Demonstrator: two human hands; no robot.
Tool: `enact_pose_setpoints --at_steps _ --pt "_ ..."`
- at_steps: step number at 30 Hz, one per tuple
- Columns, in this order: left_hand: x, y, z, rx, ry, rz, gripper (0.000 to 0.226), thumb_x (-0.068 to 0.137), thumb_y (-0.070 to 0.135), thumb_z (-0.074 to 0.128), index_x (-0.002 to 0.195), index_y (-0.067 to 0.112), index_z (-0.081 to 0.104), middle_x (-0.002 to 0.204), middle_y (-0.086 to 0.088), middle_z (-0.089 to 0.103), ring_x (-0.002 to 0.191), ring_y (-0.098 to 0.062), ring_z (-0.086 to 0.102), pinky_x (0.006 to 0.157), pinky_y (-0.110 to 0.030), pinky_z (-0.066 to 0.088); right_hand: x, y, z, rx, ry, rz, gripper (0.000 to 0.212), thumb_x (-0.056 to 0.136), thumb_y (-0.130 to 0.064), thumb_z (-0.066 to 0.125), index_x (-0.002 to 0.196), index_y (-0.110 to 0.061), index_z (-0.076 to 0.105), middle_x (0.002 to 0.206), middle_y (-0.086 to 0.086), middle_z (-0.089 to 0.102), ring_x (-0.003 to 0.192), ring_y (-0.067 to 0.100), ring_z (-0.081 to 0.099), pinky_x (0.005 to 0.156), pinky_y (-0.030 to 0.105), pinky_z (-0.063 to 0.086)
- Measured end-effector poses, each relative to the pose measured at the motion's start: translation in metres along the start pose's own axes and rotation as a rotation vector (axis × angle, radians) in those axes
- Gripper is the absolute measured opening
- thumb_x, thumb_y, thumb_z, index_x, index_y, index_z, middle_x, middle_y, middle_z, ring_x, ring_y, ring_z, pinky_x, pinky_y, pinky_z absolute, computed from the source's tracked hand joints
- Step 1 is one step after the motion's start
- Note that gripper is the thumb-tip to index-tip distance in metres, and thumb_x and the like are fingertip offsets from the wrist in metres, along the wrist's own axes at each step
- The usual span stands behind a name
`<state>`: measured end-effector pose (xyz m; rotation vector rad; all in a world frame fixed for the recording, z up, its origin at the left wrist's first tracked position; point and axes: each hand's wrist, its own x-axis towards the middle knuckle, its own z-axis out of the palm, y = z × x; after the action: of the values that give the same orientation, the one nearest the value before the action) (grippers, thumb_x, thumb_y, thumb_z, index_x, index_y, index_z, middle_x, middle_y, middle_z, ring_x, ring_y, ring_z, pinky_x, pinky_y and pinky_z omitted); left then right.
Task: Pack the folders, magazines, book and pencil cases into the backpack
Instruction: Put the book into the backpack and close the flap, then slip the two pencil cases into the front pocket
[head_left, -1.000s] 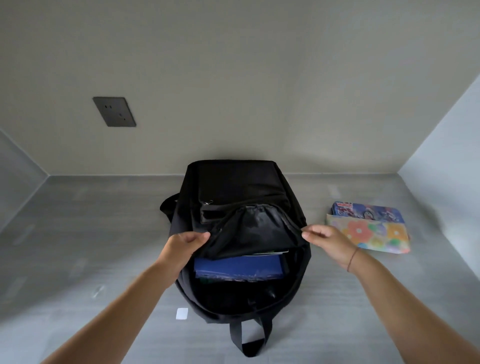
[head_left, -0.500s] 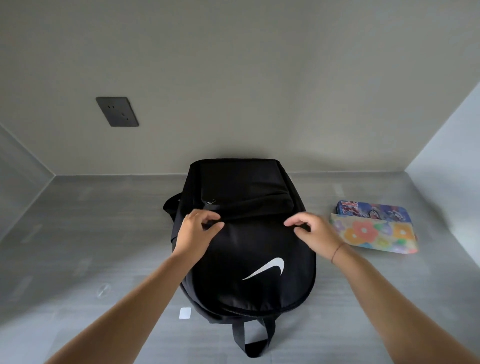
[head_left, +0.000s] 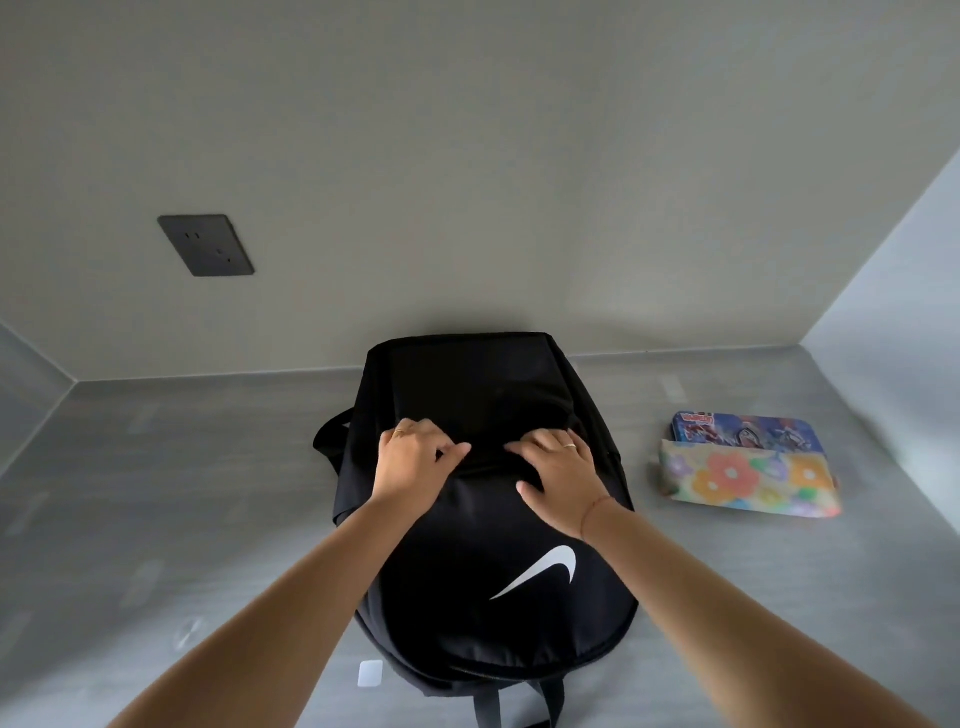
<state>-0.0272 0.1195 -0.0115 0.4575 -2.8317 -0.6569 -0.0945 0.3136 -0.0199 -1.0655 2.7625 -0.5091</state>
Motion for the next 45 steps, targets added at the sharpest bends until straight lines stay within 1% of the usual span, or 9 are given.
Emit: enact_pose_setpoints --at_steps 11,14,17,23,28,33,37,41,45 --pt "0.04 -0.012 -0.001 0.226 -0.066 0.104 0.043 0.085 0.049 0.06 0.121 0.026 0.06 0.123 0.008 0.058 0.118 -0.015 0.05 0.102 -0.034 0.034 -0.021 -0.014 0.031 -0.041 0.059 0.073 0.065 0.094 -0.024 0.046 0.15 -0.026 0.012 0.158 -0.006 0.012 0.147 0.011 -0.002 0.116 0.03 -0.009" --pt "0.046 -0.012 -0.002 0.393 -0.125 0.261 0.031 0.09 0.042 0.053 0.112 0.023 0.066 0.114 0.005 0.065 0.107 -0.016 0.058 0.093 -0.032 0.038 -0.023 -0.021 0.032 -0.036 0.054 0.117 0.066 0.095 -0.024 0.045 0.15 -0.027 0.01 0.159 -0.007 0.008 0.147 0.011 -0.005 0.116 0.031 -0.008" --pt "0.048 -0.004 -0.007 0.429 -0.15 0.297 0.016 0.07 0.041 0.077 0.071 0.025 0.073 0.071 0.007 0.069 0.068 -0.012 0.065 0.068 -0.025 0.046 -0.024 -0.028 0.033 -0.033 0.054 0.157 0.067 0.095 -0.024 0.045 0.15 -0.027 0.007 0.16 -0.007 0.005 0.147 0.011 -0.007 0.117 0.031 -0.008" --pt "0.063 -0.007 -0.032 -0.494 0.008 -0.184 0.019 0.087 0.029 0.063 0.093 0.014 0.074 0.087 0.002 0.072 0.075 -0.011 0.064 0.066 -0.021 0.046 -0.024 -0.025 0.034 0.042 0.045 0.184 0.064 0.094 -0.024 0.046 0.15 -0.027 0.014 0.159 -0.009 0.008 0.147 0.008 -0.004 0.118 0.033 -0.005" --pt "0.055 0.007 -0.04 -0.561 -0.048 -0.196 0.014 0.086 0.029 0.065 0.092 0.019 0.074 0.083 0.013 0.067 0.077 0.002 0.059 0.066 -0.015 0.045 -0.027 -0.016 0.018 0.417 0.182 0.198 0.05 0.091 -0.02 0.053 0.139 -0.027 0.042 0.148 -0.014 0.035 0.139 0.0 0.023 0.117 0.025 0.019" --pt "0.05 0.021 -0.032 -0.418 -0.047 -0.136 0.01 0.086 0.028 0.066 0.092 0.023 0.071 0.09 0.013 0.067 0.088 -0.003 0.061 0.079 -0.021 0.049 -0.038 0.034 -0.01 1.024 0.649 0.701 0.03 0.086 -0.011 0.063 0.116 -0.01 0.058 0.113 0.002 0.062 0.102 0.012 0.058 0.082 0.005 0.044" --pt "0.049 0.04 -0.017 -0.25 -0.153 -0.05 0.045 0.077 0.036 0.074 0.119 0.026 0.061 0.117 0.011 0.06 0.113 -0.01 0.051 0.097 -0.032 0.042 -0.051 0.118 -0.005 1.437 0.802 1.372 0.062 0.076 -0.036 0.073 0.123 -0.001 0.054 0.106 0.009 0.059 0.097 0.025 0.061 0.093 0.037 0.051" --pt "0.049 0.047 -0.003 0.066 -0.178 0.048 0.057 0.076 0.04 0.073 0.128 0.026 0.054 0.132 0.006 0.052 0.126 -0.017 0.042 0.106 -0.036 0.029 -0.054 0.155 0.0 1.478 0.755 1.507 0.06 0.078 -0.04 0.07 0.122 -0.002 0.052 0.086 0.007 0.053 0.09 0.024 0.054 0.093 0.04 0.05" --pt "0.047 0.043 -0.002 0.07 -0.108 -0.014 0.051 0.08 0.047 0.067 0.125 0.024 0.057 0.129 0.004 0.056 0.123 -0.018 0.046 0.104 -0.036 0.031 -0.043 0.179 -0.002 1.531 0.711 1.483 0.065 0.081 -0.046 0.066 0.127 -0.002 0.047 0.108 0.008 0.052 0.102 0.025 0.056 0.092 0.037 0.047"
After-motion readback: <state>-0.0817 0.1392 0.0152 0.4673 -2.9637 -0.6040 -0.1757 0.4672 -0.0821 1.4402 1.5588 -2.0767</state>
